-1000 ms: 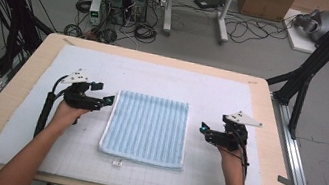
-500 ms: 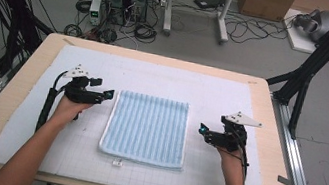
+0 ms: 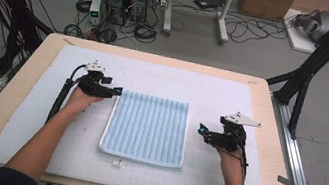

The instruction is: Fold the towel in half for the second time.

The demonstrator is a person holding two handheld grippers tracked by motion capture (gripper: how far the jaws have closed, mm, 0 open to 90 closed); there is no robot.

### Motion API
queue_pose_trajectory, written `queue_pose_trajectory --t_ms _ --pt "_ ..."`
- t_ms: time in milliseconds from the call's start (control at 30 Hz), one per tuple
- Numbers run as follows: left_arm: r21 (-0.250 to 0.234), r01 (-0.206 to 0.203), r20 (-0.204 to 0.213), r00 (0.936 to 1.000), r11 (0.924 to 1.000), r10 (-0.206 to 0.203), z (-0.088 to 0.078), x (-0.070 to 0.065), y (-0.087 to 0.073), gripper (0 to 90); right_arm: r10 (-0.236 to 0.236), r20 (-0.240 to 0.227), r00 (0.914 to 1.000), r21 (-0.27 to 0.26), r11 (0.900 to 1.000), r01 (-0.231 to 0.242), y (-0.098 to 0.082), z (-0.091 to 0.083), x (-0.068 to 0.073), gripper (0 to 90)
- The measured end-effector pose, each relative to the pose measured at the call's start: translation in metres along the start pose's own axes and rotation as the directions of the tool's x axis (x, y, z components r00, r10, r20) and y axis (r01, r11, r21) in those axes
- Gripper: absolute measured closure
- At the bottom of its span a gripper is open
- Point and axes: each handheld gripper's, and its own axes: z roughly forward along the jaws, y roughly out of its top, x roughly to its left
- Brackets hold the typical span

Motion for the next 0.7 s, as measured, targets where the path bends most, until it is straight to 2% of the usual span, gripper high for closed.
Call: queue_pose_trajectory --t_ms 167,333,400,467,600,700 --pt "0.042 -0.016 -0.010 0.9998 0.9990 0.016 0.012 0.000 -0.001 32.1 0.007 -0.002 1.0000 0.004 1.000 -0.007 0.000 0.000 -0.001 11.6" --pt "0.073 -0.053 -0.007 0.9986 0.9960 0.053 0.020 -0.005 -0.003 41.0 0.003 -0.004 1.0000 0.004 1.000 -0.003 -0.001 0.001 -0.001 11.6" --pt "0.087 -0.078 -0.013 0.9967 0.9931 0.080 0.022 -0.007 -0.003 45.2 0.006 -0.005 1.0000 0.006 1.000 -0.006 -0.001 0.001 -0.001 11.6" --pt "0.093 -0.081 -0.008 0.9966 0.9924 0.082 0.024 -0.008 -0.004 48.4 0.009 -0.003 0.9999 0.008 1.000 -0.009 -0.001 0.001 -0.002 11.6" --pt "0.108 -0.100 0.002 0.9949 0.9891 0.101 0.024 -0.008 -0.005 56.1 0.010 -0.005 0.9999 0.009 1.000 -0.010 -0.001 0.001 -0.001 11.6" --pt "0.112 -0.110 0.021 0.9939 0.9876 0.109 0.024 -0.009 -0.005 69.1 0.008 -0.007 0.9999 0.012 1.000 -0.008 -0.001 0.002 -0.001 11.6"
